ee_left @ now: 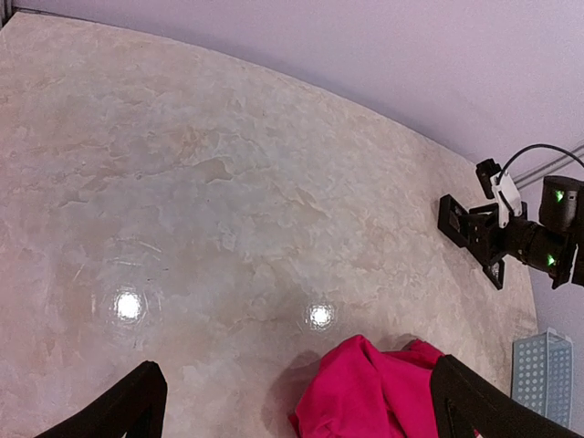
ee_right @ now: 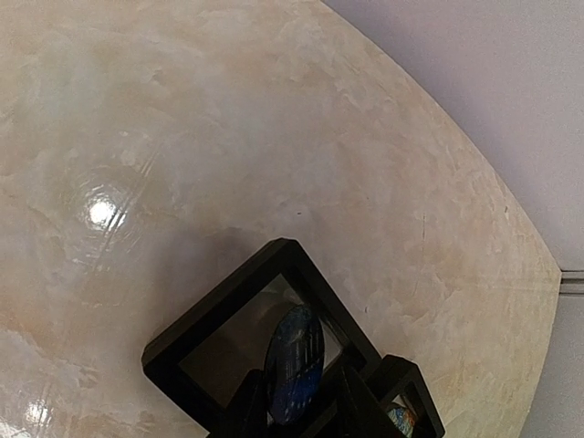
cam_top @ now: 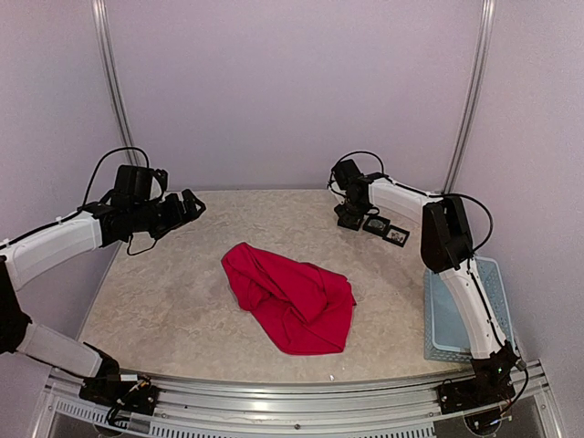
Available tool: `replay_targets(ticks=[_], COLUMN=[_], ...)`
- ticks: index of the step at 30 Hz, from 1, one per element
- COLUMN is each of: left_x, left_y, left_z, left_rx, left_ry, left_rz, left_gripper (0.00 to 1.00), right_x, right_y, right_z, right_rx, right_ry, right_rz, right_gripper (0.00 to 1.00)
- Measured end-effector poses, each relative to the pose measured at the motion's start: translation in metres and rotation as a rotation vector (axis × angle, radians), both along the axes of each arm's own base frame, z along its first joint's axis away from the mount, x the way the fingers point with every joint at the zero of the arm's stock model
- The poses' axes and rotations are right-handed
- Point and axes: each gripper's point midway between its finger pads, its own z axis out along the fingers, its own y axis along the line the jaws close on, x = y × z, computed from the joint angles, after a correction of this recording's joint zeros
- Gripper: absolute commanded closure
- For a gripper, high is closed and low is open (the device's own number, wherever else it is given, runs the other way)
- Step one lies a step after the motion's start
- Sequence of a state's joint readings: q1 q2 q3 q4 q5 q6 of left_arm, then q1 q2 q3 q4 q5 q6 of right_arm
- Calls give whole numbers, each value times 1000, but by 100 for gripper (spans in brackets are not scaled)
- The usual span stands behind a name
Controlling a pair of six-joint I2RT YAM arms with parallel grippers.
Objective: Remove the brooch from the garment
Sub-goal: Place the brooch in the brooch box.
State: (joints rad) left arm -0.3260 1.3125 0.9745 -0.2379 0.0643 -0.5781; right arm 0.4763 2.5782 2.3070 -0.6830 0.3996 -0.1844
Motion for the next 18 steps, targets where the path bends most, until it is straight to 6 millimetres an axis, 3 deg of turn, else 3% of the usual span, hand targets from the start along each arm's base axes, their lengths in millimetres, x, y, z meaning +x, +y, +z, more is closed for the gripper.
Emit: replay_targets(ticks=[5, 11, 18], left_x=[0, 0, 1], left_y=[-2, -4, -4], left_z=[-3, -6, -7], left_rx=[-1, -3, -3], left_ry=[9, 18, 20], left_rz=[-12, -20, -20], left_gripper=[1, 1, 1], right_x=[-1, -2, -5], right_y=[3, 8, 12], right_z=[-1, 0, 23], right_rx=[20, 53, 100], right_ry=[8, 15, -5], right_rz=[7, 14, 15], right_gripper=[62, 46, 34])
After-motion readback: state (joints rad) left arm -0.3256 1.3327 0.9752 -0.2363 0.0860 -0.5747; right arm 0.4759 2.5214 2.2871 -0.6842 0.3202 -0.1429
